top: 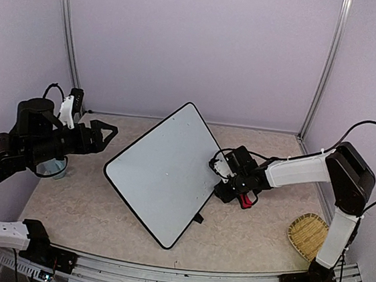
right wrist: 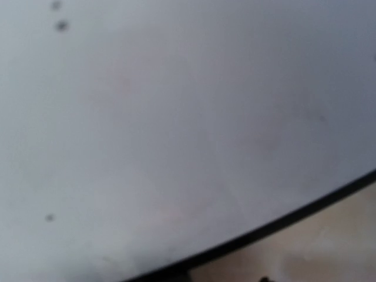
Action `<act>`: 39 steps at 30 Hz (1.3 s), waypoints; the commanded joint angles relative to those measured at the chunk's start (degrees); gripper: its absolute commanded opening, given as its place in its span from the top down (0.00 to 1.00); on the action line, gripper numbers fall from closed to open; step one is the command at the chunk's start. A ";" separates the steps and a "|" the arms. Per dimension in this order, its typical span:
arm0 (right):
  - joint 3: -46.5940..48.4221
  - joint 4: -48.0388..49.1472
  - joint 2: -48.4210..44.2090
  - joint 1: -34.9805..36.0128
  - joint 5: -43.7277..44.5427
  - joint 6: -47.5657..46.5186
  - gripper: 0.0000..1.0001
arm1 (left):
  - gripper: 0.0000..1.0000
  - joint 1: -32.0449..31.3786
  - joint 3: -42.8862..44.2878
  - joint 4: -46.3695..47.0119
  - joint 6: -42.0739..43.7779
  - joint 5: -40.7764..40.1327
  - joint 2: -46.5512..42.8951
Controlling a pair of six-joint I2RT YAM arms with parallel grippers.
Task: Erase the whiteboard
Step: Erase the whiteboard at the center of the board.
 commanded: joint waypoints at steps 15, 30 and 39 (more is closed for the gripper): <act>-0.77 6.63 0.79 2.56 3.29 4.96 0.88 | 0.01 -0.68 -2.24 0.30 -1.84 -0.53 -0.93; -2.30 6.00 0.32 6.00 12.43 21.79 1.00 | 0.01 -1.01 -4.46 0.80 -3.06 -1.26 -3.07; 1.53 1.18 3.10 7.96 19.24 31.18 1.00 | 0.01 -1.35 -5.25 1.16 -3.87 -2.31 -4.26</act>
